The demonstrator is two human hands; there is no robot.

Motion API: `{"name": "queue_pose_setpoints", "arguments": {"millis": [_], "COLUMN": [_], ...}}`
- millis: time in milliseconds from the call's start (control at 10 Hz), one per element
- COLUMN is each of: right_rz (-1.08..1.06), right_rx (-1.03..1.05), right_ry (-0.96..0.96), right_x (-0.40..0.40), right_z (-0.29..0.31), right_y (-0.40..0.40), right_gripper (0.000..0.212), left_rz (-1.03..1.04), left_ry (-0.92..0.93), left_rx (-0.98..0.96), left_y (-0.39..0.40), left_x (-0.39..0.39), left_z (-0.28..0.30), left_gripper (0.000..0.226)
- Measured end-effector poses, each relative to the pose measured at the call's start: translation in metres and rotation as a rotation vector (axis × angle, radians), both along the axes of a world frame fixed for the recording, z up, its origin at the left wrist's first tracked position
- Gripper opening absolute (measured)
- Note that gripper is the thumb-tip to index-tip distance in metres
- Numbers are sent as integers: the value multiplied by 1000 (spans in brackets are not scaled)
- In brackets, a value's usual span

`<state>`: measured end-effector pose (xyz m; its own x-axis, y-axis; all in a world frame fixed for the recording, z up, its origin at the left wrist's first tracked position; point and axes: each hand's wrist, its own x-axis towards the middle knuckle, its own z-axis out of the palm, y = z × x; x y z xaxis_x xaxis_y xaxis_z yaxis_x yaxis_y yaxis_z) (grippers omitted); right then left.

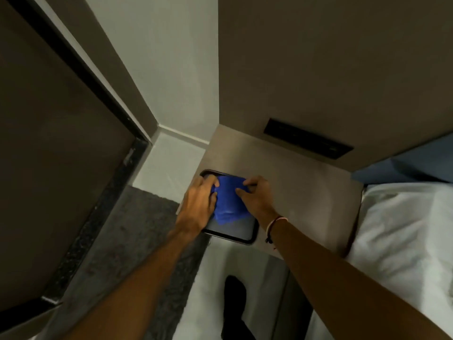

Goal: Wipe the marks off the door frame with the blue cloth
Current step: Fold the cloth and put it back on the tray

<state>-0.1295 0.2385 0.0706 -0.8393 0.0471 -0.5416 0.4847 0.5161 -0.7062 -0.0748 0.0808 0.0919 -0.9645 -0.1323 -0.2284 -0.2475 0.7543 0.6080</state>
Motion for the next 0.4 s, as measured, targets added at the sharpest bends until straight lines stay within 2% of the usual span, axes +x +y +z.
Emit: {"name": "queue_pose_setpoints", "arguments": {"millis": [100,200,300,400], "right_rz": [60,124,237,301], "right_rx": [13,15,49,82], "right_ry": [-131,-210,-284,-305], "right_x": [7,11,12,9], "right_z": [-66,-96,-111,-110], "right_y": [11,18,21,22], "right_gripper": [26,33,44,50], "left_rz": [53,68,80,55], "left_ry": [-164,-215,-321,-332], "left_rx": [7,19,77,60], "left_y": [16,21,20,17], "left_x": [1,5,13,13], "left_z": [-62,-92,-110,-110], "left_gripper": [27,28,35,42]}}
